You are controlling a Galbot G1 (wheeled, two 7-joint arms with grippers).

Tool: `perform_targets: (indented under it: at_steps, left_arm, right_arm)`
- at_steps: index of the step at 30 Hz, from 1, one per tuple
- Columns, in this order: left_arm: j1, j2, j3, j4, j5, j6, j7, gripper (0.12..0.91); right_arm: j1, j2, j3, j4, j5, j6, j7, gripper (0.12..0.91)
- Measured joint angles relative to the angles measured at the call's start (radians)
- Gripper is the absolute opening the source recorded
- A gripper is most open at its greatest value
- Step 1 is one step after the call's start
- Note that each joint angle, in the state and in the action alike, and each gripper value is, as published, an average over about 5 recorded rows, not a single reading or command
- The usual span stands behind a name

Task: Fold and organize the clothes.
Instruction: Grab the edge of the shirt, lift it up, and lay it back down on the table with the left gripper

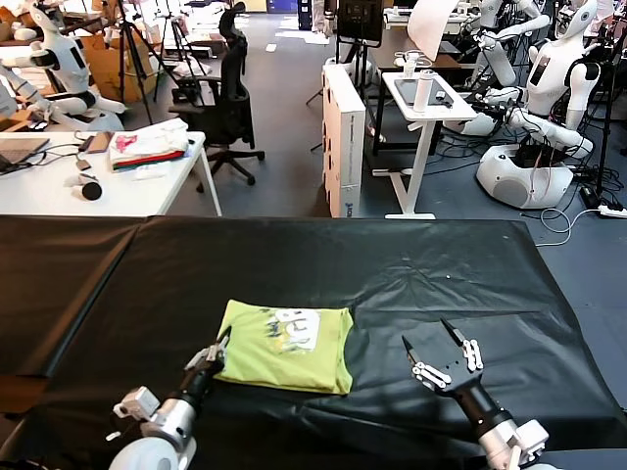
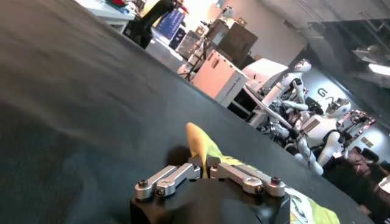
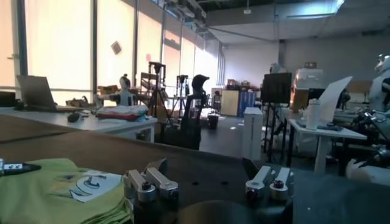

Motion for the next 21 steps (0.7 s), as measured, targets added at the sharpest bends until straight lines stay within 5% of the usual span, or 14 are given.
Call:
perform_targets:
  at_steps: [8,21]
  left_arm:
    - [0.002,0.062,-0.086,-0.044,0.001,0.019,-0.008,0.194]
    - [-0.006,0.259,-0.356,-0.170,-0.203,0.098,-0.083,0.194]
  right_arm:
    - [0.028,0.021,-0.022,-0.022,-0.014,-0.010,0.014,0.907]
    - [0.057,0.032,-0.031,-0.045,-0.014,-0.019,0.021,0.907]
